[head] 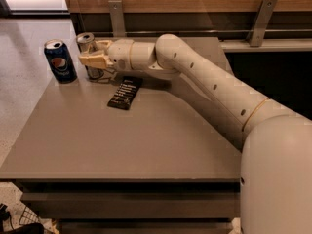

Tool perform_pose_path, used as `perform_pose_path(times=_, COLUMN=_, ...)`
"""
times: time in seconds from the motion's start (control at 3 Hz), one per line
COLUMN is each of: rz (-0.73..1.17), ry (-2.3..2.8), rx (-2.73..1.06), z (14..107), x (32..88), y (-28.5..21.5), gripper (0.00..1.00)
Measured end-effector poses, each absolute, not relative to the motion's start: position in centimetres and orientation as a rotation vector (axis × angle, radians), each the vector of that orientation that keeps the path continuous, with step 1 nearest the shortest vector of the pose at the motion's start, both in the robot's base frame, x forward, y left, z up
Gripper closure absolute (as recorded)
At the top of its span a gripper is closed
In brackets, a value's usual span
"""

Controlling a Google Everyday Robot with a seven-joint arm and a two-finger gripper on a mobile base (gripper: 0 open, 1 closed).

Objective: Move redbull can near pepsi can

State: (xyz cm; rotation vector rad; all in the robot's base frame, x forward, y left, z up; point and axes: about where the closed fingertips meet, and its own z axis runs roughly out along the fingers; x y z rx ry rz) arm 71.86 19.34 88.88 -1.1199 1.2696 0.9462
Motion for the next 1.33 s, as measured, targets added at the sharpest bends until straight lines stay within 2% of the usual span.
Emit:
perform_pose_path(times=0.67, rz=0.778, ry=1.318, rx=-1.189, z=88.8, x=72.2, y=15.4, gripper=1.0)
perform_pose_path(times=1.0, rz=0.803, ry=1.314, rx=-1.198, z=88.6, x=72.2, y=15.5, gripper=1.0)
perform_pose_path(times=1.33, rz=0.917, ry=1.277, rx=-1.155, z=89.0, x=72.3, y=15.8, gripper=1.0)
